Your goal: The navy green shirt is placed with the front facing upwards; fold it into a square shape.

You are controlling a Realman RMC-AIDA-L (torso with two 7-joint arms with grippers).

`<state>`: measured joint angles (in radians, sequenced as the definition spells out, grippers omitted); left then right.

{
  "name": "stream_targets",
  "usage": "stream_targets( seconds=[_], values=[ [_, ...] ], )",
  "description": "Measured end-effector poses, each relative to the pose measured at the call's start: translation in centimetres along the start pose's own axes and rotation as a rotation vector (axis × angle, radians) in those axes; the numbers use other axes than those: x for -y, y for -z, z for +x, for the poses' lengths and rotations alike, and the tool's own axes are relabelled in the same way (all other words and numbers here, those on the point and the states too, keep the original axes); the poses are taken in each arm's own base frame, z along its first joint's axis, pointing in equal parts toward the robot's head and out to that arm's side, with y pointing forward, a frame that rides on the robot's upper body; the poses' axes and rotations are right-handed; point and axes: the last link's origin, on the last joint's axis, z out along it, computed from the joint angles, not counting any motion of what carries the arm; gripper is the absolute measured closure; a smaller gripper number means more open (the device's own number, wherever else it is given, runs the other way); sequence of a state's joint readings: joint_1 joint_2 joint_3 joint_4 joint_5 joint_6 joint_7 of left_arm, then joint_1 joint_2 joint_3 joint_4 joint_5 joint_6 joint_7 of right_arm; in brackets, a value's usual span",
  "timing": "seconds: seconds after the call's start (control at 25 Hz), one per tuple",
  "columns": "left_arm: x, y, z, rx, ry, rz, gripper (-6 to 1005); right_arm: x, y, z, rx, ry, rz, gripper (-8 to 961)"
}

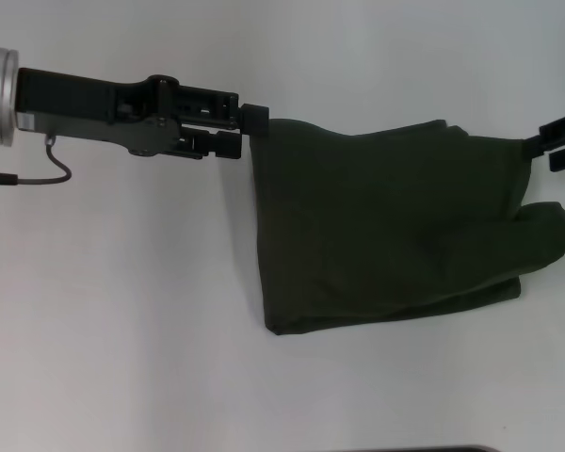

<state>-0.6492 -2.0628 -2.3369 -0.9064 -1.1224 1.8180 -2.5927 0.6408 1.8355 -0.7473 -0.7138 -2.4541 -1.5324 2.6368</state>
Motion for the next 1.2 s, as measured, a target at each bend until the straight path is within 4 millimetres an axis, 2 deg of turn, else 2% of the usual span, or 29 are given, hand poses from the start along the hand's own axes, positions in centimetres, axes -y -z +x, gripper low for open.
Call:
stream_targets(
  seconds=[0.28, 0.64, 0.88, 1.08, 1.2],
  values=[
    [-0.2, -0.3, 0.0, 0.002, -0.006, -0.007, 290, -0.7, -1.7, -0.4, 0.011, 0.003, 0.008, 403],
    [-0.2, -0.3, 0.1, 0.002, -0.01, -0.007, 290, -0.9, -2.5, -0.6, 0.014, -0.016, 0.002, 414],
    [-0.2, -0.5, 0.1, 0.003, -0.014, -0.009, 290, -1.5, -2.4, -1.0, 0.018, -0.002, -0.006, 646],
    [-0.2, -0.5, 0.1, -0.001, -0.014, -0.008, 291, -1.7, -2.2, -1.1, 0.009, 0.006, -0.007, 881],
    [-0.2, -0.5, 0.2, -0.002, -0.016, -0.009, 291, -1.7, -2.1, -1.2, 0.015, 0.006, -0.01, 892]
  ],
)
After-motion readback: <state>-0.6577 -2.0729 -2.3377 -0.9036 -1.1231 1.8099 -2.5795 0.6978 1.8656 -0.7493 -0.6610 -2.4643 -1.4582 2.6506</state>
